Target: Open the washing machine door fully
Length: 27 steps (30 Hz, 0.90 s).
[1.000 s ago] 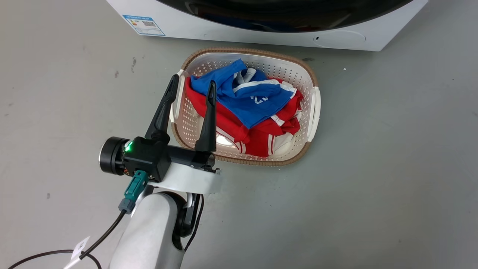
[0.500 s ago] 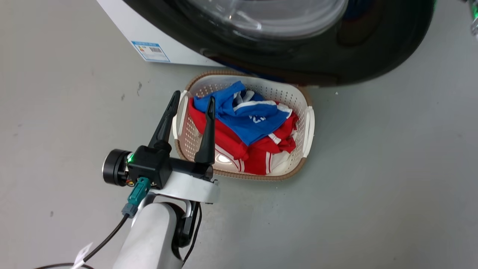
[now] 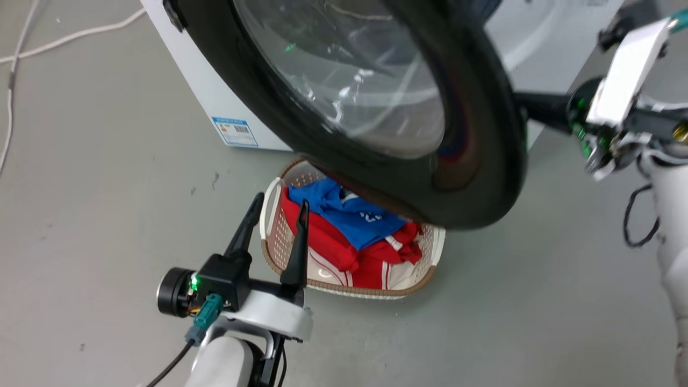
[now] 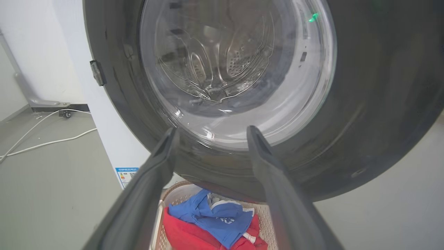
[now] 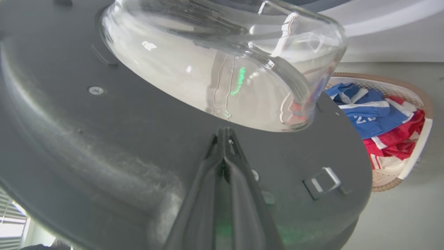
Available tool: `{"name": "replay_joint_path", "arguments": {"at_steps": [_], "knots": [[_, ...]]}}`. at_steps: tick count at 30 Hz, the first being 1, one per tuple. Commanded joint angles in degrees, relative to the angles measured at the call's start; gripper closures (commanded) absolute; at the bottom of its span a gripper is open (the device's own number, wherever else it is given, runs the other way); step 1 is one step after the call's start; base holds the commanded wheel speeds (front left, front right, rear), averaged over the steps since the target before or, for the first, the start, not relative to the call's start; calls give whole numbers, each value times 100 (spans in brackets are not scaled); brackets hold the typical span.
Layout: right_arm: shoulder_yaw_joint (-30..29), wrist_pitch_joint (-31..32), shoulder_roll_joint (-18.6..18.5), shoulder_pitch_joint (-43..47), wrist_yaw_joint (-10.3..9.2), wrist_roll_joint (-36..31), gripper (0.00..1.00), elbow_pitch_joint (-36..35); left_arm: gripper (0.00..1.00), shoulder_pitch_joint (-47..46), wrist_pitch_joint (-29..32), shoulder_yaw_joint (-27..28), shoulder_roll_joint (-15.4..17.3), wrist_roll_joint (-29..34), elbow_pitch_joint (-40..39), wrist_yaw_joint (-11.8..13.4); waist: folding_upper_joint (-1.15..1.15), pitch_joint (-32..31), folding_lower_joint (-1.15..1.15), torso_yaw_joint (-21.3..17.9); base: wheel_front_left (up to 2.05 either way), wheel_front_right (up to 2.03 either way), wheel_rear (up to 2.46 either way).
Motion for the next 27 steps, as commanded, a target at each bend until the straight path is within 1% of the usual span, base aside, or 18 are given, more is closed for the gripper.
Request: {"name": "replay_joint_path", "arguments": {"at_steps": [1,8,9,10,11,17,23,27], "knots": [[-6,87,109,340,15,25,100,-196,0,117,-14,-22,0,-13,48,-12,0,-232,0,34,0,0,0],[-81,279,520,1126,15,-97,100,-786,0,277,-15,-61,0,-82,192,-64,0,-492,0,95,0,0,0],[-81,279,520,1126,15,-97,100,-786,0,277,-15,-61,0,-82,192,-64,0,-492,0,95,0,0,0],[-104,342,661,1310,15,-124,100,-914,0,289,-15,-64,1,-99,225,-82,0,-557,0,119,0,0,0],[-104,342,661,1310,15,-124,100,-914,0,289,-15,-64,1,-99,225,-82,0,-557,0,119,0,0,0],[-177,493,1010,1754,15,-207,100,-1219,0,346,-15,-79,1,-130,286,-92,0,-698,0,181,0,0,0],[-306,432,1189,2098,15,-287,100,-1422,0,391,-15,-111,1,-176,325,-86,0,-775,0,223,0,0,0],[-531,139,1231,2327,15,-280,100,-1558,0,447,-15,-146,1,-204,378,-80,0,-902,0,204,0,0,0]]}}
